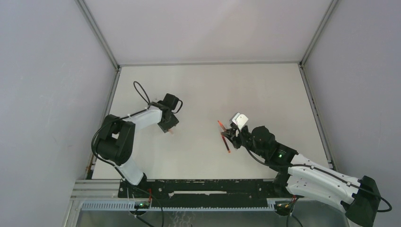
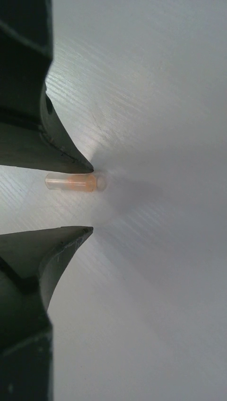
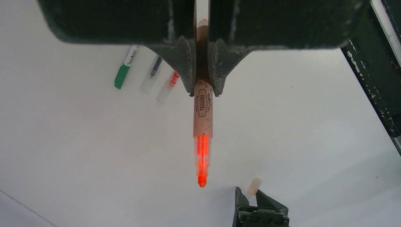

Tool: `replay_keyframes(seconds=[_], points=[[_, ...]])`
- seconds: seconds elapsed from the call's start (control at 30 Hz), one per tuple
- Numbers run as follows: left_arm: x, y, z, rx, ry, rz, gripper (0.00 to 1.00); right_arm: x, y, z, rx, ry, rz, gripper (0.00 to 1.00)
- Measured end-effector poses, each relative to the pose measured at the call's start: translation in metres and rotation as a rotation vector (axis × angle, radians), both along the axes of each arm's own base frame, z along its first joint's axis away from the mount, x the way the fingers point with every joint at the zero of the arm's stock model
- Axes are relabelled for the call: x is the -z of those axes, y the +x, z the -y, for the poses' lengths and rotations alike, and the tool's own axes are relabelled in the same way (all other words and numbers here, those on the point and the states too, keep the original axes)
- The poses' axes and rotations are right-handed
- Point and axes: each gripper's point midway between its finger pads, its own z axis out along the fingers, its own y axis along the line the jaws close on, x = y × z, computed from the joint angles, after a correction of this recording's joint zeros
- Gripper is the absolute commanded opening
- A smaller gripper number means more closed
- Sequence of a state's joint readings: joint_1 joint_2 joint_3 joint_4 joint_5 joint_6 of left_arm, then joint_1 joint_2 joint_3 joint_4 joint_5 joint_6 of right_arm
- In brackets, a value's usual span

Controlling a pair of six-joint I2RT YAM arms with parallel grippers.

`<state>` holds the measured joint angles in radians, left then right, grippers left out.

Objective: Insert the pens into the pen caps
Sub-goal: Move the pen cap to the center of the board.

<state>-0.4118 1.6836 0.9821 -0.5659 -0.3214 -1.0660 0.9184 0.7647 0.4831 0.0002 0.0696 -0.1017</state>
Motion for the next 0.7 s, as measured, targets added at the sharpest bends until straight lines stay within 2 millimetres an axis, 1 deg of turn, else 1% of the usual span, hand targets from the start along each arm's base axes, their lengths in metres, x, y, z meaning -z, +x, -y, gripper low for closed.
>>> replay_keyframes(seconds=[0.03, 0.07, 0.13, 0.17, 0.23, 0.33, 0.4, 0.47, 0.57, 0.7], points=[[0.000, 0.000, 0.000, 0.001, -0.002, -0.002, 0.48, 0.000, 0.000, 0.000, 0.000, 0.000, 0.000, 0.00], [0.000, -0.001, 0.000, 0.001, -0.002, -0.002, 0.45, 0.000, 0.000, 0.000, 0.000, 0.000, 0.000, 0.00], [0.001, -0.001, 0.000, 0.002, -0.002, -0.003, 0.36, 0.000, 0.000, 0.000, 0.000, 0.000, 0.000, 0.00], [0.001, -0.001, 0.001, 0.003, -0.005, -0.004, 0.29, 0.000, 0.000, 0.000, 0.000, 0.000, 0.000, 0.00], [0.001, -0.001, 0.003, 0.015, -0.012, -0.006, 0.19, 0.000, 0.000, 0.000, 0.000, 0.000, 0.001, 0.00], [0.002, 0.001, 0.008, 0.052, -0.028, -0.005, 0.12, 0.000, 0.000, 0.000, 0.001, 0.000, 0.001, 0.00], [0.001, 0.003, 0.012, 0.090, -0.042, 0.001, 0.10, 0.000, 0.000, 0.000, 0.001, 0.000, 0.001, 0.00], [0.002, 0.005, 0.018, 0.149, -0.051, 0.002, 0.07, -0.001, 0.000, 0.001, 0.003, 0.002, 0.003, 0.00], [0.002, 0.010, 0.031, 0.272, -0.047, -0.007, 0.07, -0.006, 0.000, 0.002, 0.007, 0.013, 0.013, 0.00], [0.000, 0.024, 0.064, 0.508, -0.016, -0.014, 0.08, -0.018, 0.001, 0.007, 0.028, 0.045, 0.041, 0.00]])
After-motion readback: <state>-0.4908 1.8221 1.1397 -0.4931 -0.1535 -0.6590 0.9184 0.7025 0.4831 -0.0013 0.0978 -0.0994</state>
